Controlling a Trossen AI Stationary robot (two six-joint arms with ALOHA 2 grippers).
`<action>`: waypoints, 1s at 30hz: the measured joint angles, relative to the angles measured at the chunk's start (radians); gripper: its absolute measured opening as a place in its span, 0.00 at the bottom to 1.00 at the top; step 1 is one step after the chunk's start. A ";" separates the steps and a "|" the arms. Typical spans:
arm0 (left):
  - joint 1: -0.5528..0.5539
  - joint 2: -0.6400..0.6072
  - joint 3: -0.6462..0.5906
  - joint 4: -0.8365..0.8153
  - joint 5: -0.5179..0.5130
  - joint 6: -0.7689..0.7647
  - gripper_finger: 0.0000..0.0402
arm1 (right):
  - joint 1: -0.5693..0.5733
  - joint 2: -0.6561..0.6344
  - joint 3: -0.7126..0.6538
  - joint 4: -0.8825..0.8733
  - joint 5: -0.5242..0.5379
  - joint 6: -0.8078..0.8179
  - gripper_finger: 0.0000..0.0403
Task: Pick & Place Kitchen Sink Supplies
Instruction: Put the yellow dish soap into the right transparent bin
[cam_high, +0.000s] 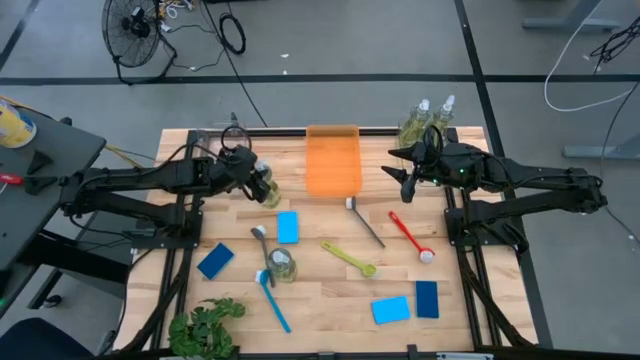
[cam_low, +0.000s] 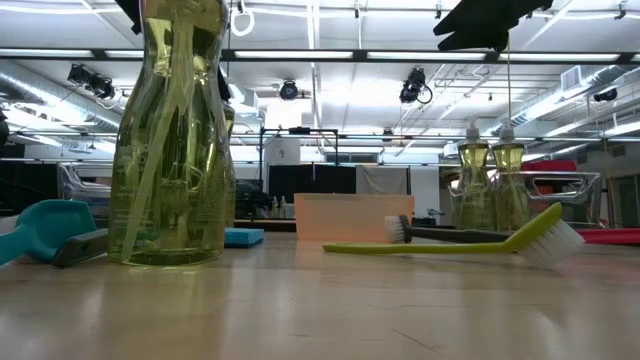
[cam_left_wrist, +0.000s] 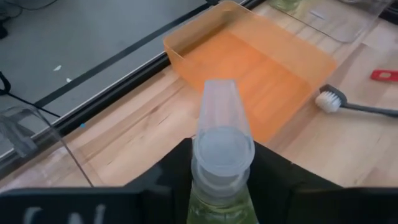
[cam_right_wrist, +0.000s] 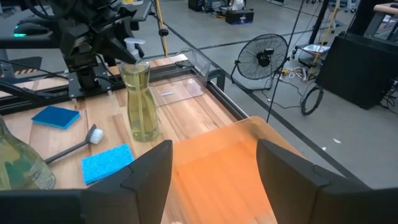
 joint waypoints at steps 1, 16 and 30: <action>0.000 0.000 0.000 0.003 0.006 0.009 0.30 | 0.000 0.000 0.000 0.000 0.000 0.000 0.58; 0.000 0.001 0.071 0.003 0.018 0.079 0.29 | 0.000 0.000 0.000 0.002 0.000 0.000 0.58; 0.000 0.001 0.212 0.008 0.013 0.112 0.29 | 0.000 0.000 0.000 0.010 0.000 0.000 0.58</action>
